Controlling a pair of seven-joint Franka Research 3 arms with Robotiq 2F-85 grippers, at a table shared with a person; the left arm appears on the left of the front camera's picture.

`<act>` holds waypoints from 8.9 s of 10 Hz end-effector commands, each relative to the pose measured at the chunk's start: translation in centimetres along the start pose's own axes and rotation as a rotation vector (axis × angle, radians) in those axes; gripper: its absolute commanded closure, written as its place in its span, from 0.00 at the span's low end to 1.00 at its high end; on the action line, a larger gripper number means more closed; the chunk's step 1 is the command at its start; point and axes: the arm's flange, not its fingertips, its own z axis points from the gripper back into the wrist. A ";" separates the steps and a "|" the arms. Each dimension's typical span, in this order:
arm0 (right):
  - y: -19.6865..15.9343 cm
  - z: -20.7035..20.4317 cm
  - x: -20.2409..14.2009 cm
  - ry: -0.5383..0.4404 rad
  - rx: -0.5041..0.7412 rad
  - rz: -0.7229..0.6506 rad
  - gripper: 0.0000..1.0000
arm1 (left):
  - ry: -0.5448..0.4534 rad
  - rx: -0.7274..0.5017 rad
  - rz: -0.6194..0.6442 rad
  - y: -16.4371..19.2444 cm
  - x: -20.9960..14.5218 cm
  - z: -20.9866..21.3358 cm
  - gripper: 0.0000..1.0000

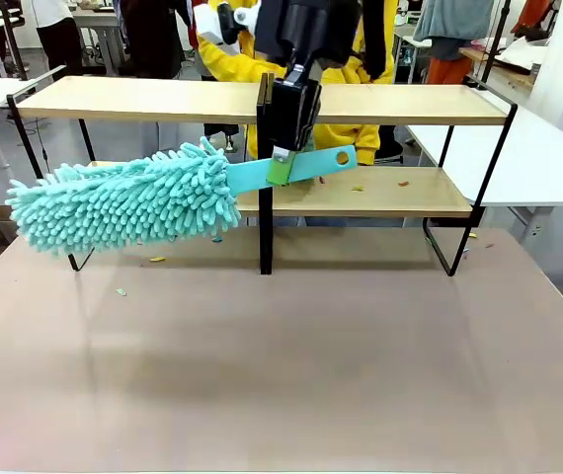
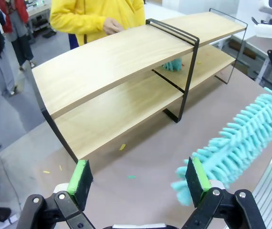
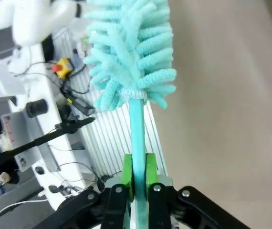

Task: Clean the shelves.
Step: Clean another randomly selected level of the Shelf with the Duster, then place the Duster on the table.

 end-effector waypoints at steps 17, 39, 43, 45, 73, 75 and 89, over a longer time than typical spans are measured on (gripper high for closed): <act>7.4 20.1 -43.7 -0.722 -0.156 -0.098 0.88 | 0.000 0.000 -0.007 0.1 0.0 0.0 0.00; 8.0 15.4 -53.9 -0.635 -0.216 -0.251 0.88 | 0.099 -0.154 0.102 -0.7 -2.5 0.4 0.00; -2.3 -2.1 -51.7 -0.200 0.084 -0.285 0.88 | 0.329 -0.357 0.645 -1.0 -16.5 -8.8 0.00; -6.2 -8.0 -49.6 -0.058 0.121 -0.323 0.88 | 0.348 -0.434 0.926 -4.3 -22.3 -15.1 0.00; 4.5 3.8 -60.8 -0.815 0.308 -0.681 0.00 | 0.460 -0.491 1.037 3.8 -20.5 -17.7 0.00; 4.5 3.8 -60.8 -0.815 0.308 -0.681 0.00 | 0.460 -0.491 1.037 3.8 -20.5 -17.7 0.00; 4.5 3.8 -60.8 -0.815 0.308 -0.681 0.00 | 0.460 -0.491 1.037 3.8 -20.5 -17.7 0.00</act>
